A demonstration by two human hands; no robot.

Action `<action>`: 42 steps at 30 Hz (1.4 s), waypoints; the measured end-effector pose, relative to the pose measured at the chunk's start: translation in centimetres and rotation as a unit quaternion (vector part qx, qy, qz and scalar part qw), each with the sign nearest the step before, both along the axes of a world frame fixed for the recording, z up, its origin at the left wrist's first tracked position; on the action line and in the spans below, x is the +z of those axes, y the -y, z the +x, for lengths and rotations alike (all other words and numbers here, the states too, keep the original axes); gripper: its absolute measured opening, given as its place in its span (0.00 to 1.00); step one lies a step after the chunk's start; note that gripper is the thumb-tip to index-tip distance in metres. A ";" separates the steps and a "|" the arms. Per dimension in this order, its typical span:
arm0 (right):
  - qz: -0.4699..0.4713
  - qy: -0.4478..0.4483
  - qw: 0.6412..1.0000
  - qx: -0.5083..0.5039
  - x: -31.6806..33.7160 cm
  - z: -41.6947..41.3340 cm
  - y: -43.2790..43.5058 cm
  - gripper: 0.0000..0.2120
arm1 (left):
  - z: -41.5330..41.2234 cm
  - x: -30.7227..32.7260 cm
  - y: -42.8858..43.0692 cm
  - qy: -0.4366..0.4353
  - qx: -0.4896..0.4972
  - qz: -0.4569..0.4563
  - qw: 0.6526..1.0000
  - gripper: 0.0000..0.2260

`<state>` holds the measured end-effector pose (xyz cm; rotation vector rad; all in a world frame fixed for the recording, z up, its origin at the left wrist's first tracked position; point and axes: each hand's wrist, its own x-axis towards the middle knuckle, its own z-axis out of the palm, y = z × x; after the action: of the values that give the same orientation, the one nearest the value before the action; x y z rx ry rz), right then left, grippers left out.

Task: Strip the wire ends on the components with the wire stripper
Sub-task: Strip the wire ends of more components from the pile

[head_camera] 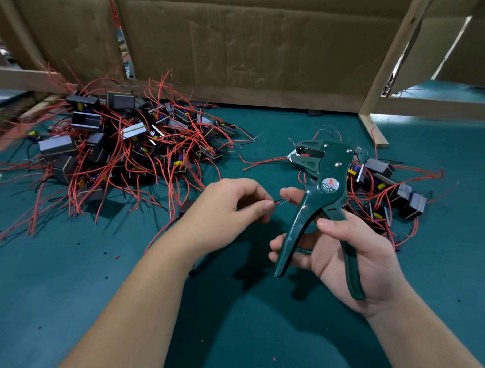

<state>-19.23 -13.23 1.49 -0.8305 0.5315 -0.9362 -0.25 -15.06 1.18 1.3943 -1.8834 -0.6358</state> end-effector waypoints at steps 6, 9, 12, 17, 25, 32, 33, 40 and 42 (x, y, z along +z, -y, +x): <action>-0.006 -0.002 1.000 0.021 0.2 0.0 -0.2 0.28 | -0.5 -0.8 0.3 -0.040 0.048 -0.022 0.998 0.06; 0.008 0.032 0.997 0.064 0.3 -0.4 -0.2 0.36 | -0.2 -0.7 0.5 -0.059 0.091 -0.096 0.989 0.04; 0.019 0.083 0.991 0.100 0.6 -1.1 0.0 0.36 | 0.5 -0.2 0.7 -0.136 0.114 -0.132 0.975 0.04; 0.043 0.048 0.995 0.072 0.8 -1.2 0.4 0.35 | 0.8 1.0 0.3 -0.183 0.075 -0.132 0.971 0.05; 0.031 0.027 0.980 0.192 0.5 -0.4 -0.4 0.27 | 0.8 0.7 0.1 -0.080 0.096 -0.176 0.976 0.04; 0.035 -0.005 0.987 0.154 0.2 -0.2 -0.5 0.23 | 0.5 0.9 0.0 -0.016 0.085 -0.253 0.964 0.04; 0.037 -0.010 0.988 0.153 0.2 -0.3 -0.5 0.22 | 0.5 0.9 0.0 -0.010 0.085 -0.260 0.962 0.04; 0.024 -0.053 0.989 0.136 -0.1 -0.3 -0.4 0.22 | 0.6 1.2 -0.2 0.022 0.080 -0.263 0.961 0.03; 0.030 -0.072 0.990 0.114 -0.2 -0.1 -0.5 0.22 | 0.6 1.3 -0.2 0.032 0.073 -0.254 0.964 0.04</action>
<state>-19.32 -12.77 1.31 -0.8890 0.5735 -0.6511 0.39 -14.88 2.43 1.2051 -1.8026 -0.0227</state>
